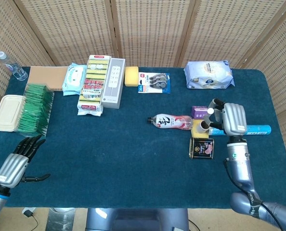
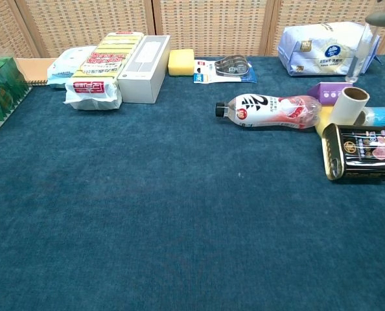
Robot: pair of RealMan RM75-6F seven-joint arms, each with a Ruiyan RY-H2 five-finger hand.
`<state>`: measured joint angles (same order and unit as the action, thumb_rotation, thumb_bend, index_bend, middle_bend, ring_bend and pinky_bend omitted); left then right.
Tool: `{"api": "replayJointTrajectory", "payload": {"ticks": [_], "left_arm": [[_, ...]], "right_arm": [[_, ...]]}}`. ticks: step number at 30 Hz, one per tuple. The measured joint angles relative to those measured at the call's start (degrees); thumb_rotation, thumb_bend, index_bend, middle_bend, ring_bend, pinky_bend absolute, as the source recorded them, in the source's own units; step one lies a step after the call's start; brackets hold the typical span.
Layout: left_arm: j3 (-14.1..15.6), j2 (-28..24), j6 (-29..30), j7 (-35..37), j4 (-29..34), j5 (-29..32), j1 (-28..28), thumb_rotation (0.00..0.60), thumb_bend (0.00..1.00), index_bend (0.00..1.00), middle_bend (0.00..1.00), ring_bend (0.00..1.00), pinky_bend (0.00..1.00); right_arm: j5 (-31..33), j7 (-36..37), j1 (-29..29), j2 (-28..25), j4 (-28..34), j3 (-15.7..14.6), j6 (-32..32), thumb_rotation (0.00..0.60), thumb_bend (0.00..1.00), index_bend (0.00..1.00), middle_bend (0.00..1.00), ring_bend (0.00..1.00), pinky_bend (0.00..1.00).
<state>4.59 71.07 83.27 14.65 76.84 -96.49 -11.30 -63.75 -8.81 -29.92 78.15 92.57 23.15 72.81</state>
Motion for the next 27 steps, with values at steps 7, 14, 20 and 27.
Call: {"api": "replayJointTrajectory", "payload": {"ticks": [7, 14, 20, 27], "left_arm": [[0.1, 0.0, 0.3, 0.1, -0.1, -0.1, 0.1, 0.388, 0.00, 0.00, 0.00, 0.00, 0.03], [0.1, 0.0, 0.4, 0.2, -0.1, -0.2, 0.1, 0.386, 0.00, 0.00, 0.00, 0.00, 0.03], [0.1, 0.0, 0.5, 0.4, -0.2, -0.2, 0.1, 0.386, 0.00, 0.00, 0.00, 0.00, 0.03], [0.1, 0.0, 0.5, 0.8, -0.5, -0.2, 0.1, 0.386, 0.00, 0.00, 0.00, 0.00, 0.03]], "right_arm": [[-0.6, 0.7, 0.8, -1.1, 1.9, 0.1, 2.0, 0.600, 0.36, 0.74, 0.88, 0.97, 0.88], [-1.0, 1.0, 1.1, -2.2, 3.7, 0.4, 2.8, 0.600, 0.37, 0.77, 0.90, 0.99, 0.89], [-1.1, 1.3, 1.4, -3.2, 5.5, 0.4, 3.4, 0.600, 0.38, 0.78, 0.92, 1.00, 0.91], [-1.5, 2.5, 2.8, -5.7, 9.3, 0.0, 3.8, 0.600, 0.40, 0.81, 0.95, 1.00, 0.93]]}}
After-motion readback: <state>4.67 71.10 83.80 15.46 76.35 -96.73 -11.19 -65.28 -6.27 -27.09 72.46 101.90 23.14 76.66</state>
